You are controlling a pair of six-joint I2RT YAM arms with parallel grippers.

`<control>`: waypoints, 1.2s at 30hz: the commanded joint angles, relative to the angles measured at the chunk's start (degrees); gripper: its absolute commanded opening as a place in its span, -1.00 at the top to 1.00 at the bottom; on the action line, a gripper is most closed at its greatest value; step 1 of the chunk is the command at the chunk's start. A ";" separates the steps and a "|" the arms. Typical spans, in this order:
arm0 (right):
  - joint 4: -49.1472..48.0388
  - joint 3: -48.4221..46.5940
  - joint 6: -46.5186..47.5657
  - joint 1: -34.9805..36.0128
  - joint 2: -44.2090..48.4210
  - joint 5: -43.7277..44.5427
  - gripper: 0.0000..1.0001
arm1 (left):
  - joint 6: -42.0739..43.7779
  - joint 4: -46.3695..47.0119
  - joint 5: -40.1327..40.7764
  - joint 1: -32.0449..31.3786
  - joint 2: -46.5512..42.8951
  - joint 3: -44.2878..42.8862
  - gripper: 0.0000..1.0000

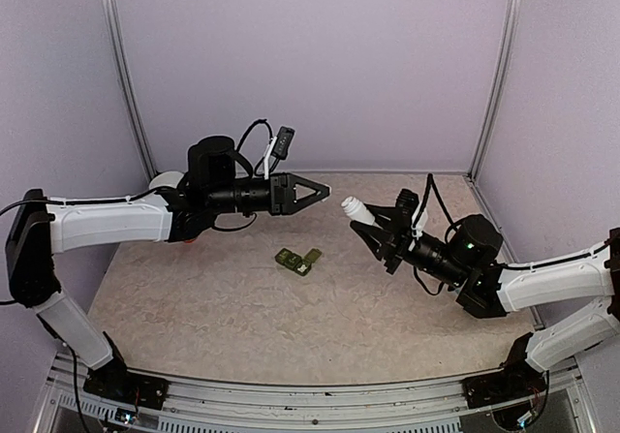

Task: Sort the pills into containers
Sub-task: Close the lid of the pill bottle.

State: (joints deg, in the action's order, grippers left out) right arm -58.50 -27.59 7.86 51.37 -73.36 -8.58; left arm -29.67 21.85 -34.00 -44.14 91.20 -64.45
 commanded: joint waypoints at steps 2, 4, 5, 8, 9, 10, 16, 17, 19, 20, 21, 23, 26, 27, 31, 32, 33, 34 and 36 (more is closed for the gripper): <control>-0.13 -1.92 -0.39 0.65 -0.42 1.70 0.82 | -6.92 8.44 -4.67 -1.07 3.23 -1.53 0.50; -0.12 -1.94 -0.41 0.65 -0.54 1.79 0.82 | -8.65 10.70 -5.79 -1.41 3.99 -1.46 0.50; -0.12 -1.94 -0.43 0.66 -0.55 1.83 0.82 | -9.41 11.57 -6.23 -1.53 4.33 -1.34 0.50; -0.04 -1.89 -0.39 0.66 -0.55 2.05 0.82 | -11.00 13.70 -7.06 -1.82 4.80 -1.28 0.50; -0.08 -1.86 -0.32 0.67 -0.49 2.15 0.82 | -11.47 14.31 -7.29 -1.90 4.86 -1.20 0.50; -0.13 -1.81 -0.35 0.66 -0.47 2.29 0.81 | -11.85 14.89 -7.43 -1.91 4.98 -1.14 0.50; -0.08 -1.91 -0.31 0.71 -0.71 2.68 0.82 | -13.11 16.34 -8.48 -2.34 5.46 -1.11 0.50; 0.04 -1.93 -0.30 0.74 -0.73 2.68 0.81 | -13.20 16.46 -8.55 -2.43 5.54 -1.17 0.50; 0.07 -1.94 -0.33 0.72 -0.75 2.69 0.82 | -13.26 16.56 -8.78 -2.59 5.73 -1.24 0.50; 0.05 -1.91 -0.31 0.73 -0.73 2.62 0.81 | -13.24 16.42 -8.80 -2.61 5.81 -1.32 0.50; 0.05 -1.91 -0.32 0.72 -0.65 2.59 0.81 | -13.15 16.23 -8.74 -2.62 5.87 -1.26 0.50; 0.12 -2.01 -0.32 0.73 -0.71 2.55 0.81 | -13.13 15.96 -8.55 -2.62 6.12 -1.27 0.50; 0.47 -2.19 -0.24 0.74 -1.05 2.58 0.81 | -13.38 16.10 -8.59 -2.70 6.40 -1.28 0.50; 0.56 -2.30 -0.21 0.68 -1.20 2.58 0.81 | -13.52 16.24 -8.58 -2.75 6.44 -1.37 0.50; 1.17 -2.75 -0.04 0.73 -1.90 2.86 0.82 | -13.57 16.39 -8.59 -2.85 6.50 -1.64 0.50; 1.36 -2.87 -0.04 0.72 -2.07 2.94 0.82 | -13.66 16.43 -8.55 -2.88 6.53 -1.75 0.50; 1.46 -2.95 -0.04 0.71 -2.19 3.02 0.81 | -13.70 16.47 -8.54 -2.88 6.54 -1.75 0.50; 1.65 -3.11 0.01 0.74 -2.30 3.08 0.82 | -13.66 16.47 -8.50 -2.96 6.60 -1.81 0.50; 1.93 -3.28 0.05 0.69 -2.48 3.30 0.82 | -13.74 16.31 -8.53 -3.12 6.83 -2.03 0.50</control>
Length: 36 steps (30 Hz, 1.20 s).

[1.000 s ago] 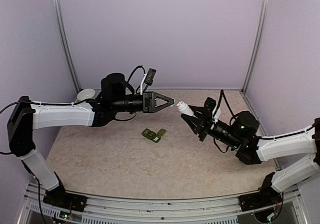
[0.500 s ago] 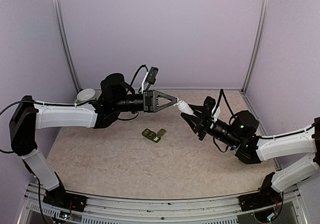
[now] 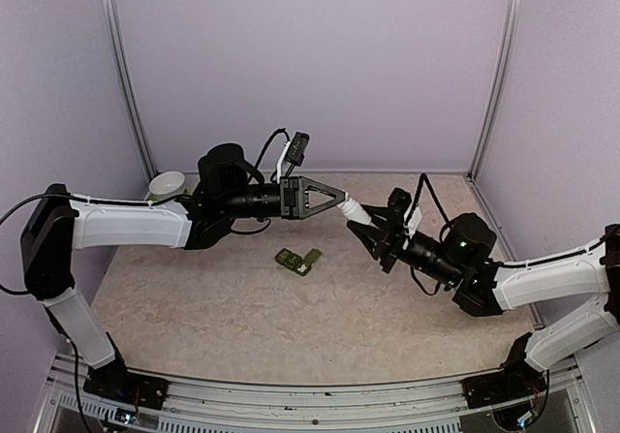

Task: Sort the pills into containers
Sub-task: Close the lid of the pill bottle.

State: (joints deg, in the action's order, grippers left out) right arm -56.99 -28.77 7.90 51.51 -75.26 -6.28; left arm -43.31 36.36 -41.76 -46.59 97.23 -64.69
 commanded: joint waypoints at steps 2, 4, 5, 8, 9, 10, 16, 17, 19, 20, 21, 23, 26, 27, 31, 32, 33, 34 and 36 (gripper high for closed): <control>1.05 -2.46 0.29 0.69 -0.67 1.26 0.82 | 0.02 0.89 -0.38 -0.86 0.98 -2.04 0.50; 1.86 -2.91 0.84 0.83 -0.84 2.20 0.82 | 1.02 -1.83 0.76 -1.08 1.23 -2.77 0.50; 2.48 -3.15 1.41 0.91 -0.95 2.69 0.82 | 1.47 -3.45 1.25 -1.13 1.40 -3.14 0.50; 3.52 -3.70 2.53 1.05 -1.22 3.90 0.82 | 2.10 -6.91 2.82 -1.14 1.68 -3.55 0.50; 4.15 -4.01 3.08 1.11 -1.40 4.29 0.82 | 2.31 -8.49 3.40 -1.14 1.79 -3.81 0.50; 4.66 -4.27 3.74 1.22 -1.52 4.57 0.82 | 2.63 -9.64 3.70 -1.14 2.01 -4.16 0.50; 6.49 -5.00 9.39 2.39 -1.77 9.75 0.82 | 4.01 -16.41 6.13 -1.14 2.43 -5.62 0.50; 6.46 -5.11 10.31 2.65 -1.73 11.20 0.82 | 4.02 -17.00 6.36 -1.14 2.50 -5.67 0.50; 6.54 -5.21 12.11 3.09 -1.80 13.19 0.83 | 3.93 -18.23 6.51 -1.14 2.81 -5.82 0.50; 6.54 -5.38 13.51 3.57 -1.88 14.22 0.83 | 3.89 -18.80 6.36 -1.14 3.02 -5.99 0.50; 6.40 -5.47 14.52 3.83 -1.94 15.07 0.83 | 3.79 -19.23 6.20 -1.14 3.24 -6.12 0.50; 5.69 -5.37 17.16 4.75 -2.23 17.48 0.83 | 3.27 -19.60 5.06 -1.05 3.83 -6.28 0.51; 5.74 -5.41 21.14 5.80 -2.43 19.03 0.83 | 2.78 -20.56 3.08 -0.92 5.06 -6.94 0.52; 5.79 -5.53 22.06 6.12 -2.51 19.64 0.83 | 2.82 -21.36 2.79 -0.88 5.29 -7.15 0.52; 6.91 -6.66 26.11 7.65 -3.59 22.52 0.84 | 3.39 -23.93 3.60 -0.72 5.58 -7.34 0.53; 6.53 -6.86 27.09 8.01 -4.04 23.90 0.84 | 3.41 -24.17 3.61 -0.66 5.42 -7.26 0.53; 5.95 -6.78 27.64 8.29 -4.33 24.58 0.84 | 3.40 -24.41 3.69 -0.62 5.28 -7.12 0.54; 5.67 -6.73 27.76 8.37 -4.44 24.70 0.84 | 3.41 -24.63 3.53 -0.57 5.26 -7.16 0.55; 5.53 -6.80 27.19 8.46 -4.52 24.26 0.84 | 3.17 -24.46 2.65 -0.55 5.37 -7.12 0.56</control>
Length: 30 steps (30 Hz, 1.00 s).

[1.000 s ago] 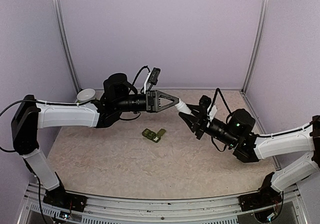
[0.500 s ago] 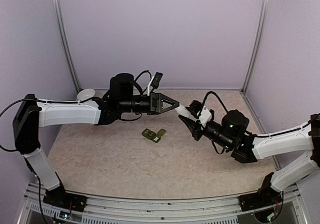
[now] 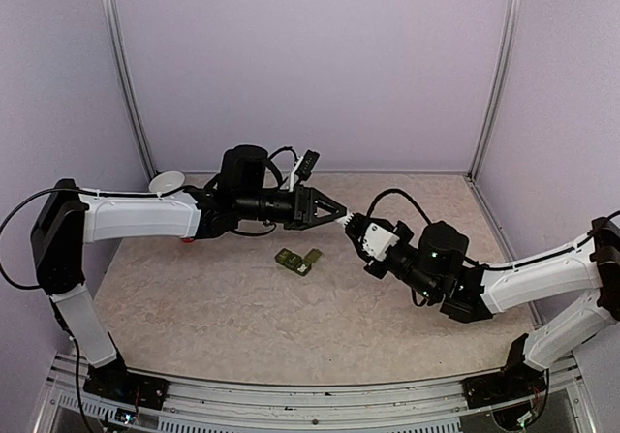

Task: Sort the pills into containers
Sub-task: Close the lid of the pill bottle.

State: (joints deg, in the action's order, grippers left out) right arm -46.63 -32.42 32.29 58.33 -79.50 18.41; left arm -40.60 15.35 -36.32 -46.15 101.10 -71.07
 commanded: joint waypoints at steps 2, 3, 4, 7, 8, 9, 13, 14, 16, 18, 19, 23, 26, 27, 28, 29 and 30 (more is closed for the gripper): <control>-5.06 -3.14 2.55 1.79 -0.38 -0.40 0.84 | -0.03 -2.72 -3.95 -0.96 1.73 -0.67 0.57; -4.93 -3.23 2.10 1.80 -0.32 -0.51 0.84 | -0.24 -1.69 -4.40 -0.96 1.61 -0.28 0.57; -4.63 -3.40 1.36 1.79 -0.12 -0.80 0.84 | -0.39 -0.32 -4.80 -0.96 1.39 0.53 0.57; -3.08 -3.78 -2.78 1.79 1.33 -3.37 0.84 | -1.08 4.65 -5.52 -0.81 0.28 3.07 0.57; -2.29 -3.99 -4.35 1.79 1.83 -4.39 0.84 | -1.45 7.09 -5.99 -0.79 -0.01 3.72 0.57; -1.24 -4.31 -6.01 1.79 2.23 -5.38 0.84 | -1.76 8.34 -6.10 -0.78 -0.32 4.22 0.56; 0.01 -4.43 -11.32 1.79 3.65 -8.07 0.83 | -2.25 11.92 -6.54 -0.78 -1.03 5.22 0.56; 0.31 -4.59 -12.54 1.79 3.89 -8.24 0.83 | -2.29 12.37 -6.66 -0.78 -1.14 5.28 0.56; 1.22 -5.02 -14.88 1.79 4.16 -8.19 0.84 | -2.38 13.27 -7.19 -0.78 -1.04 5.33 0.56; 1.60 -5.02 -16.95 1.71 4.50 -9.00 0.84 | -2.53 14.44 -7.98 -0.78 -0.96 5.56 0.56; 1.79 -4.94 -17.93 1.63 4.60 -9.61 0.84 | -2.60 14.97 -8.50 -0.85 -0.87 5.57 0.56; 3.47 -5.28 -22.05 1.21 4.92 -11.07 0.83 | -1.55 16.47 -10.29 -0.95 -0.92 5.79 0.56; 4.89 -5.39 -25.57 0.13 5.67 -12.67 0.83 | -0.01 17.07 -12.31 -0.96 -1.08 5.85 0.56; 5.56 -5.44 -26.96 -0.40 6.05 -13.66 0.83 | 0.64 17.12 -13.18 -0.96 -1.08 5.82 0.56; 6.38 -5.54 -28.39 -1.00 6.43 -14.21 0.83 | 1.33 17.28 -14.25 -0.96 -1.09 5.74 0.56; 7.37 -5.50 -29.62 -1.62 6.99 -15.76 0.83 | 2.49 17.05 -15.11 -0.96 -1.17 5.71 0.56; 8.08 -5.47 -31.06 -2.19 7.49 -17.09 0.83 | 3.63 16.67 -15.75 -1.00 -1.37 5.68 0.56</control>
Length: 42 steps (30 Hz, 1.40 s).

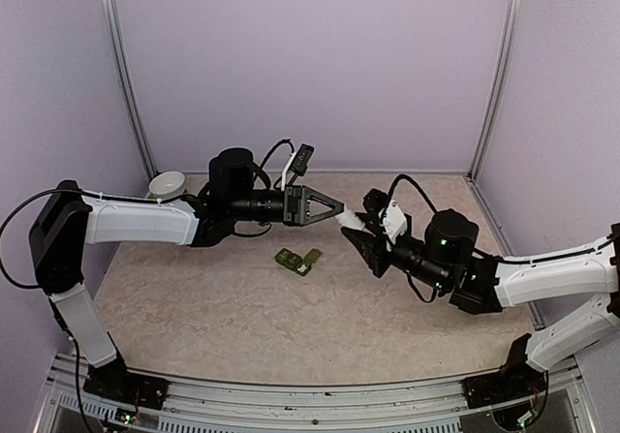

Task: Sort the pills into containers
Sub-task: Close the lid of the pill bottle, then screw the lid of the pill bottle onto the pill bottle.

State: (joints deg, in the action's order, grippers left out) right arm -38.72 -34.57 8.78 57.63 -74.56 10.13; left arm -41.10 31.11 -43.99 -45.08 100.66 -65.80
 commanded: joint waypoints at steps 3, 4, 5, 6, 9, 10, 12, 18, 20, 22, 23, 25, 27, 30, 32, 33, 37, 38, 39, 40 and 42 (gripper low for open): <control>1.60 -3.23 -12.00 -3.67 3.77 -12.51 0.83 | 7.76 -0.53 -9.45 -2.19 -1.91 0.49 0.56; 1.88 -3.25 -13.49 -4.35 3.87 -13.93 0.83 | 8.82 -0.99 -9.93 -2.28 -2.22 0.30 0.56; 2.23 -3.31 -15.07 -5.02 3.90 -15.26 0.83 | 9.93 -1.35 -10.28 -2.37 -2.62 0.29 0.56; 2.32 -3.36 -16.49 -5.73 3.83 -16.55 0.83 | 10.92 -1.71 -10.42 -2.46 -2.97 0.23 0.55; 2.29 -3.18 -21.44 -7.62 3.35 -20.50 0.83 | 13.30 -2.48 -10.88 -2.55 -4.02 0.19 0.43; 2.35 -3.26 -22.52 -8.27 3.09 -21.81 0.83 | 13.79 -2.54 -11.06 -2.56 -4.26 0.25 0.39; 2.47 -3.23 -23.70 -8.99 2.65 -23.70 0.84 | 14.26 -2.42 -11.24 -2.51 -4.63 0.32 0.29; 1.91 -1.80 -20.87 -9.09 2.88 -24.24 0.84 | 11.88 -1.97 -8.69 -1.79 -5.80 0.90 -0.31; 1.89 -1.19 -19.09 -9.03 3.50 -24.06 0.84 | 8.95 0.25 -7.75 -0.85 -6.63 1.97 -0.74; 1.60 -0.50 -17.54 -9.08 4.45 -23.00 0.85 | 5.32 1.94 -5.99 0.26 -7.45 3.07 -0.97; 1.78 -0.33 -16.81 -9.10 4.92 -22.14 0.84 | 3.92 2.76 -5.52 0.73 -7.82 3.62 -0.98; 2.87 -0.68 -15.55 -9.06 5.47 -20.14 0.84 | 1.91 2.04 -3.21 1.37 -8.46 3.93 -0.98; 4.02 -1.44 -14.60 -8.99 5.40 -18.73 0.85 | 1.10 0.01 -0.48 1.60 -8.78 3.72 -0.98; 4.52 -2.22 -14.03 -8.85 4.53 -17.23 0.85 | 0.17 -1.28 2.25 1.57 -8.92 3.63 -0.97; 4.45 -2.63 -13.71 -8.71 3.63 -16.60 0.86 | -1.13 -0.76 2.66 1.44 -8.42 3.46 -0.98; 4.42 -2.83 -13.57 -8.53 3.16 -16.36 0.87 | -1.66 -0.60 2.65 1.26 -8.00 3.22 -0.97; 2.30 -2.70 -12.20 -7.39 2.26 -15.04 0.88 | -3.16 0.26 2.01 0.49 -6.16 2.26 -0.98; 2.10 -2.81 -12.00 -7.23 2.05 -14.49 0.88 | -3.30 0.38 2.07 0.37 -5.81 2.26 -0.98; 2.30 -3.05 -11.88 -7.16 1.68 -13.87 0.88 | -3.61 0.71 2.07 0.35 -5.69 2.15 -0.98; 2.80 -3.50 -11.78 -7.17 1.25 -13.27 0.89 | -3.86 1.06 1.95 0.22 -5.59 2.09 -0.97; 2.85 -3.92 -11.52 -7.07 0.72 -13.17 0.89 | -3.93 1.09 1.70 0.02 -5.14 1.67 -0.98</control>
State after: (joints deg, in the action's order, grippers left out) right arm -34.57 -36.16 -4.03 49.89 -72.55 -5.26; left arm -43.72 30.50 -42.50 -44.49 94.19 -62.57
